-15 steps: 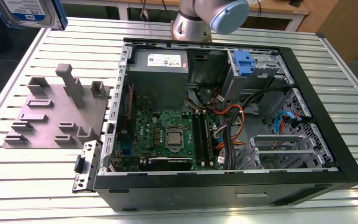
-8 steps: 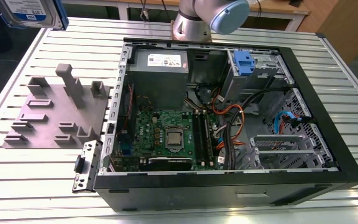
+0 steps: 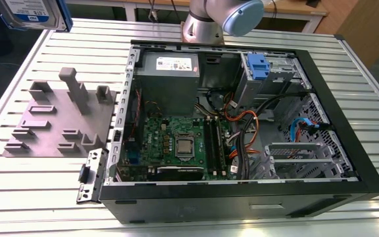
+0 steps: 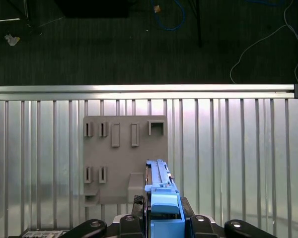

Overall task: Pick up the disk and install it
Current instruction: 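Pick up the disk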

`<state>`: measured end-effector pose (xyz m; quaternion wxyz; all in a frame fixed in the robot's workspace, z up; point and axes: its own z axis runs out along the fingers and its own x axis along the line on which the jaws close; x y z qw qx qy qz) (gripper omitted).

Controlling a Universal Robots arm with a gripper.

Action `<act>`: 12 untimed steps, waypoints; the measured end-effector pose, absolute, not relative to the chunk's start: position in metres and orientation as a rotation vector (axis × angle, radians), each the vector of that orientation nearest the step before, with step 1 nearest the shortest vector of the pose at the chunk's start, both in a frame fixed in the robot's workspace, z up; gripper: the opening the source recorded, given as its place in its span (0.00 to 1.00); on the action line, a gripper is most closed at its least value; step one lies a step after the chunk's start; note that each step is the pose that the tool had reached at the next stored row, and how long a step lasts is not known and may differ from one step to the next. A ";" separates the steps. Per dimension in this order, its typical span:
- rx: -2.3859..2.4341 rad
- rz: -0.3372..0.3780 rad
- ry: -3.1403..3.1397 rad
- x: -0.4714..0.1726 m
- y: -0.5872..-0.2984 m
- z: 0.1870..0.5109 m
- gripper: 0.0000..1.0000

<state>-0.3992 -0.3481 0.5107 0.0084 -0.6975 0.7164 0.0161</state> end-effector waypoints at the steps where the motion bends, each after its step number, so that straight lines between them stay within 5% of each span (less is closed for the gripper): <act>1: -2.180 0.050 2.239 -0.399 -0.348 0.511 0.37; 12: -2.180 0.050 2.239 -0.399 -0.351 0.511 0.37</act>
